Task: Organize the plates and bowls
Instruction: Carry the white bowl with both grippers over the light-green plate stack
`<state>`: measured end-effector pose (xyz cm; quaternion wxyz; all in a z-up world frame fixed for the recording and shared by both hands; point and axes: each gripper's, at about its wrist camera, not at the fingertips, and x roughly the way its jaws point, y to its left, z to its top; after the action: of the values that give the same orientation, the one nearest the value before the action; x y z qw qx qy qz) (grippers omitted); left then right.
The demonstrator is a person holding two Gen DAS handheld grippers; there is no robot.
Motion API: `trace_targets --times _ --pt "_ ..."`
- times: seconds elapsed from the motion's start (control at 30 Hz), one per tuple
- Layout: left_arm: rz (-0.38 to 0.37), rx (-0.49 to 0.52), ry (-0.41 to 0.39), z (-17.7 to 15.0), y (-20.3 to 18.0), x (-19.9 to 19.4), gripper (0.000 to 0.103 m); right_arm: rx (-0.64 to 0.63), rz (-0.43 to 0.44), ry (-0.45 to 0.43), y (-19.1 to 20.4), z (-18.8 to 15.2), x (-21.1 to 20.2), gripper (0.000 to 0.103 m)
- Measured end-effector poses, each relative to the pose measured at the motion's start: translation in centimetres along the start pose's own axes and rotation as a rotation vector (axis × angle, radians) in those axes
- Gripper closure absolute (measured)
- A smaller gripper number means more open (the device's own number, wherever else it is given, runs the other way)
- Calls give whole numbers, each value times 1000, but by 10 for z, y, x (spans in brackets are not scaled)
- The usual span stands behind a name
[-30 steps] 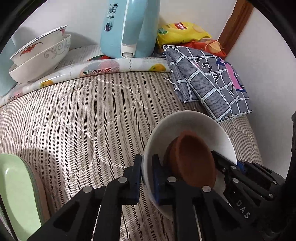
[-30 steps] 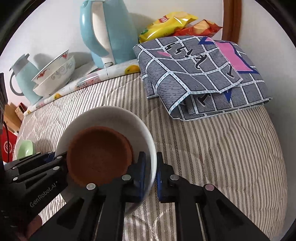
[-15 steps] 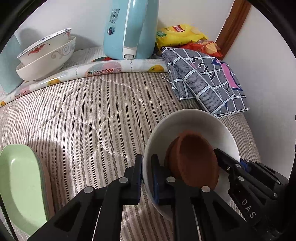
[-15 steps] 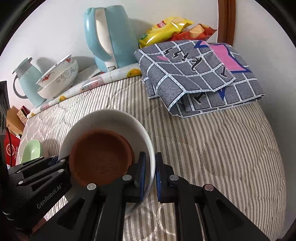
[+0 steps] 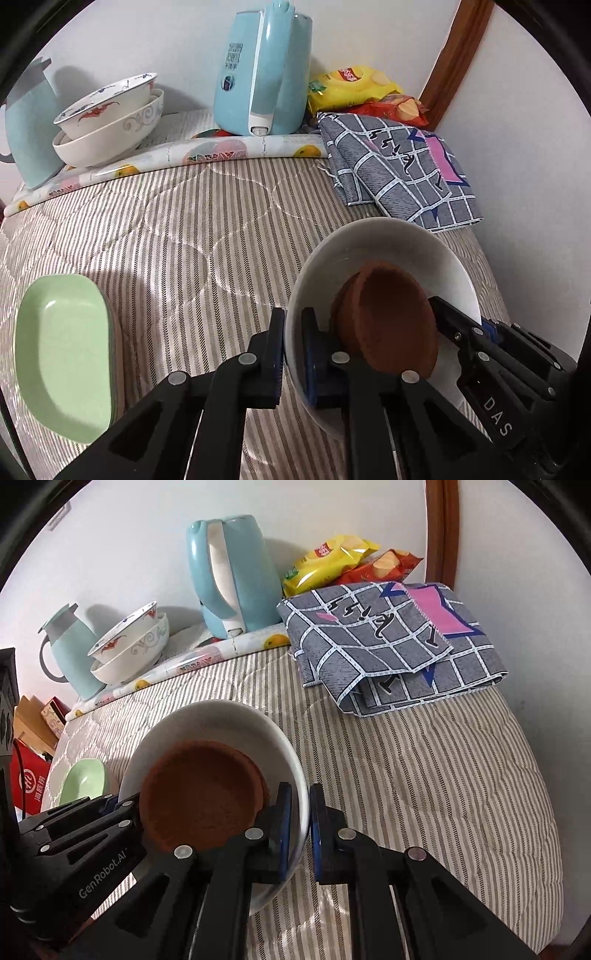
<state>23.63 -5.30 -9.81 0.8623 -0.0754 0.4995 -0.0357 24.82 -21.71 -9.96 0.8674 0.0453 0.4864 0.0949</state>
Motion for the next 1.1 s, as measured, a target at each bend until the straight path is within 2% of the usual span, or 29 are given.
trace_targets --times 1.1 --pt "-3 20 -56 -19 0 -45 94 -5 -9 -61 14 -15 -47 94"
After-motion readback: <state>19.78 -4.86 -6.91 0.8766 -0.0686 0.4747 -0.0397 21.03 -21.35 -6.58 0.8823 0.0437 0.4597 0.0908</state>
